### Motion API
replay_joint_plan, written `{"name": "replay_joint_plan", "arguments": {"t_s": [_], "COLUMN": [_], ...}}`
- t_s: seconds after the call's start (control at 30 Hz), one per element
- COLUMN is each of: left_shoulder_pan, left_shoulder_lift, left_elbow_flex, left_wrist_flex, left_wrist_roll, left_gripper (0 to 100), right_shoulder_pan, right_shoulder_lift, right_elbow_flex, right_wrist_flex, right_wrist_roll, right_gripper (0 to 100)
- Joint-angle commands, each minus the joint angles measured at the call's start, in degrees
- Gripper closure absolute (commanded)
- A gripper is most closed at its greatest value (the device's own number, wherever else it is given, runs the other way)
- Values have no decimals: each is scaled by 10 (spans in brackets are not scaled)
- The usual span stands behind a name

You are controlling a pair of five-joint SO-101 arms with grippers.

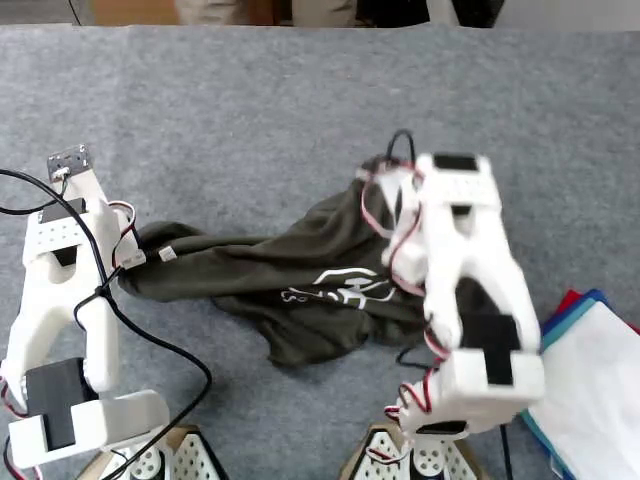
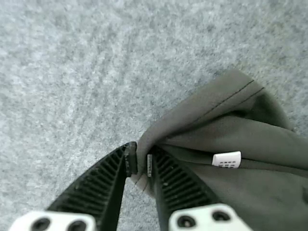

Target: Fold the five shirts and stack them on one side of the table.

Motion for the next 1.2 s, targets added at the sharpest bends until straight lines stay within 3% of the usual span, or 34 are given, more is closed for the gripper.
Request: {"name": "replay_joint_plan", "arguments": {"t_s": [0.0,0.2,0.43,0.6,0.87,0.93,1.07,1.17], "left_shoulder_pan": [-1,-1,-2,-2,-4,-4,-5,-5], "left_shoulder_lift": [-18,-18,-18,-19,-19,-19,-19,-19], "left_elbow_flex": [-2,-2,-1,12,26,26,27,27], "left_wrist_flex": [-9,-9,-7,-9,-9,-9,-9,-9], "left_wrist_roll": [-4,-4,-2,-3,-3,-3,-4,-4], "left_gripper": [981,981,981,981,981,981,981,981], "right_shoulder_pan": [22,39,-22,-66,-102,-96,-85,-85], "right_shoulder_lift": [-67,-78,88,256,470,502,501,458], "right_elbow_flex": [99,-65,-384,-579,-758,-768,-751,-712], "right_wrist_flex": [-35,20,115,167,182,183,188,189], "right_wrist_roll": [19,15,15,-15,-62,-71,-92,-104], "right_gripper": [993,972,739,668,680,752,998,979]}}
